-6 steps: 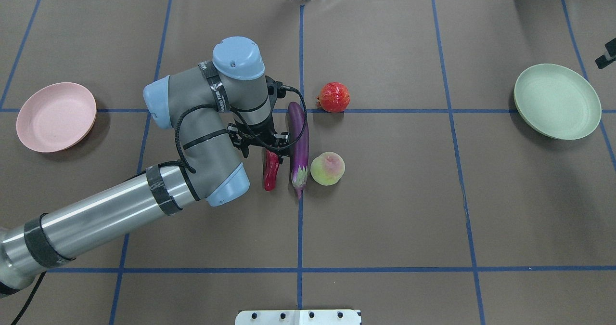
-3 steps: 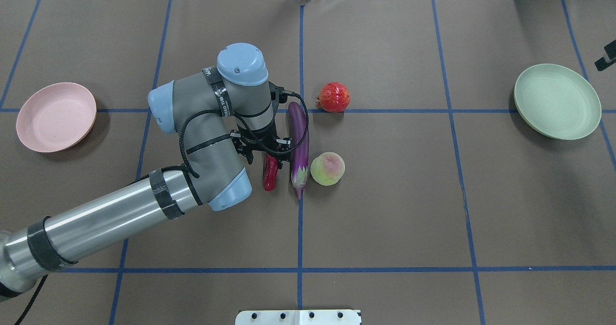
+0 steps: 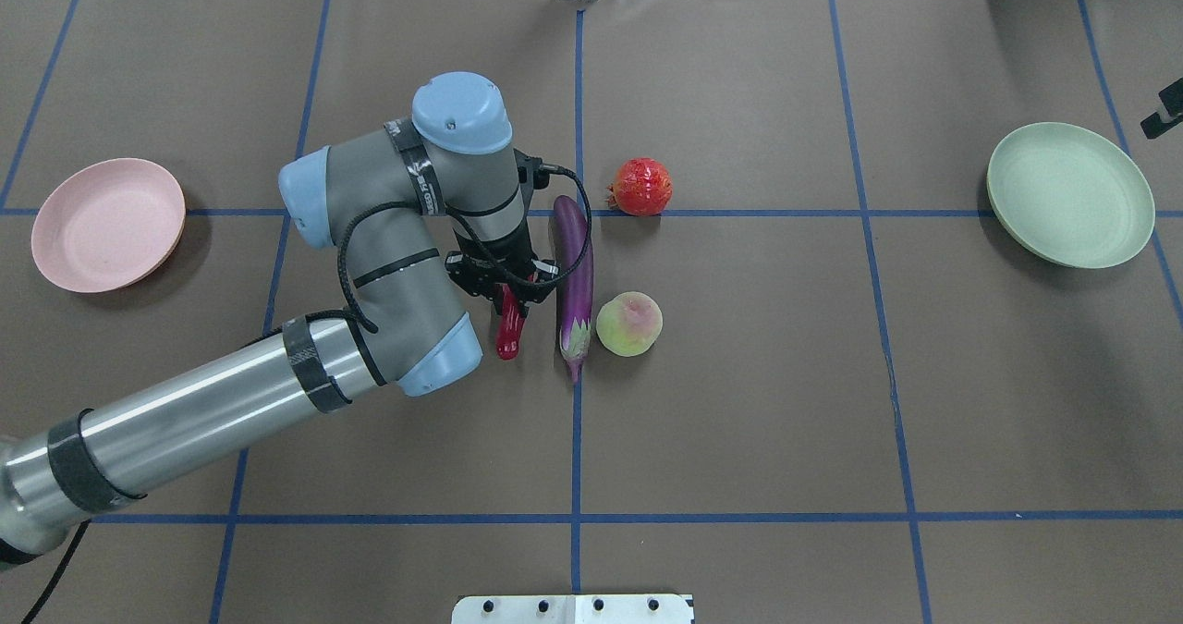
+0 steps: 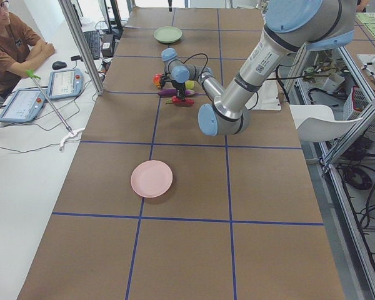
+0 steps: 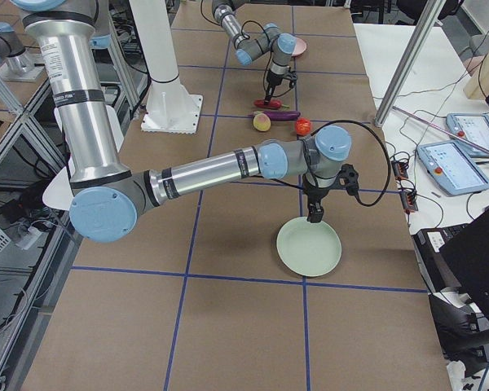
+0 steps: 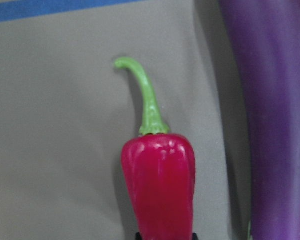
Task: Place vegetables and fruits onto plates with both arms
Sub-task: 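Carry the chili pepper with the left gripper onto the pink plate, then release the pepper with the left gripper while the right gripper reaches the red fruit, then lift the red fruit with the right gripper while the left gripper grasps the eggplant, then set the red fruit on the green plate while the left gripper carries the eggplant, then lower the eggplant onto the pink plate while the right gripper moves to the peach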
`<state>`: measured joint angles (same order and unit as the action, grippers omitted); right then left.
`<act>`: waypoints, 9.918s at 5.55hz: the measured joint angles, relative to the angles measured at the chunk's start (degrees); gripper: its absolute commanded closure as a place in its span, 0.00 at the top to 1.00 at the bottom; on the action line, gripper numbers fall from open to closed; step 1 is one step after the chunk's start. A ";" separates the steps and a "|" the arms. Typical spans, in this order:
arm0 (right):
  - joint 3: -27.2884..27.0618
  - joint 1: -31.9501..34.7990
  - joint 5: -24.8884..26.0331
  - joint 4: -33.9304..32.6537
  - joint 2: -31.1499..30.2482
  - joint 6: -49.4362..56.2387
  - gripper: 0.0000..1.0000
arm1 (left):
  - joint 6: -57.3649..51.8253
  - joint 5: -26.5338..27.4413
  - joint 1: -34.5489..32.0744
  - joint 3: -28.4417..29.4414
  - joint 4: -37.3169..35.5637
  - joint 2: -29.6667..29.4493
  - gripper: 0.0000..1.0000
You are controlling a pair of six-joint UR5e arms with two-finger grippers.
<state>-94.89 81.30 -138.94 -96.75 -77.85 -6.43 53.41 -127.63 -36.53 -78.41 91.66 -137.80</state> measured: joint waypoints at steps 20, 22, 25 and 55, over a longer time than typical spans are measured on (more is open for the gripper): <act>-0.79 -25.96 8.11 12.48 19.33 -48.23 0.96 | -6.09 -9.21 -22.18 -18.24 0.10 25.54 1.00; 7.46 -30.97 17.50 22.08 25.62 -64.82 0.95 | -2.08 -8.52 -19.14 -19.53 0.10 24.31 1.00; 18.44 -38.16 30.71 32.74 31.16 -83.58 0.96 | -0.02 -6.31 -16.91 -19.49 0.03 22.67 1.00; -4.76 -33.18 15.65 34.62 6.70 -83.39 1.00 | -15.53 3.49 -26.67 -4.61 15.91 33.45 1.00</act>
<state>-99.65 48.12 -123.29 -62.12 -71.14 -89.82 37.88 -124.14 -63.20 -83.02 107.57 -104.35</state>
